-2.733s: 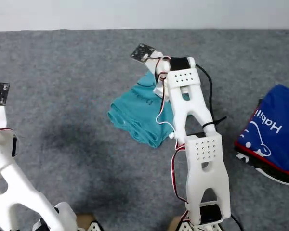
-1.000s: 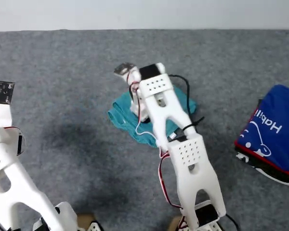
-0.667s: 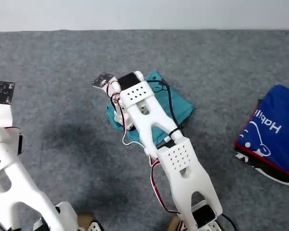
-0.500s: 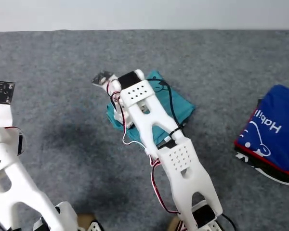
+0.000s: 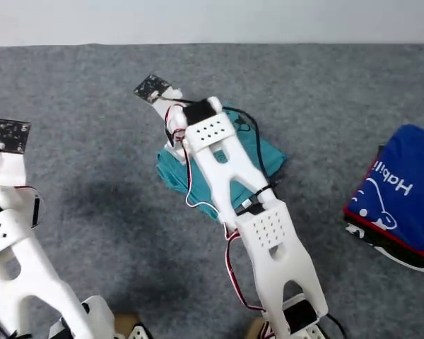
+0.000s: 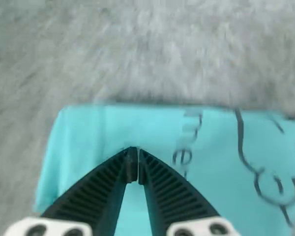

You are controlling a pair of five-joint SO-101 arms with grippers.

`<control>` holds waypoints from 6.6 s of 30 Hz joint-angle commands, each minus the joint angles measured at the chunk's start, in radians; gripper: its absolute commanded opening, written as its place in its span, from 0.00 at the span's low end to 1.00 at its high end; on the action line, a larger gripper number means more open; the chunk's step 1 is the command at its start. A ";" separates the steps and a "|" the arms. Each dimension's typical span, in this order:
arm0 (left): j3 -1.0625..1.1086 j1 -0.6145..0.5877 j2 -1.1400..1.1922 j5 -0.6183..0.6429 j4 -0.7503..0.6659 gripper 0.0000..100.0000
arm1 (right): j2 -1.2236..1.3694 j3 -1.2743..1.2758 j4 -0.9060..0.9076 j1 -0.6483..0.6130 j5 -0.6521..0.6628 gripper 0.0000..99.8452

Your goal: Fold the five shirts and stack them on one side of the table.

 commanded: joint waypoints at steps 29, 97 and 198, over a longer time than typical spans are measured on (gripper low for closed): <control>-0.007 0.012 -0.026 0.006 -0.018 0.01 | -0.387 0.028 0.414 0.056 -0.362 0.01; 0.030 0.012 -0.018 -0.071 -0.127 0.01 | -0.024 -0.215 0.315 0.269 -1.134 0.01; 0.074 0.012 -0.018 -0.069 -0.123 0.01 | -0.545 0.152 0.406 1.135 -0.106 0.02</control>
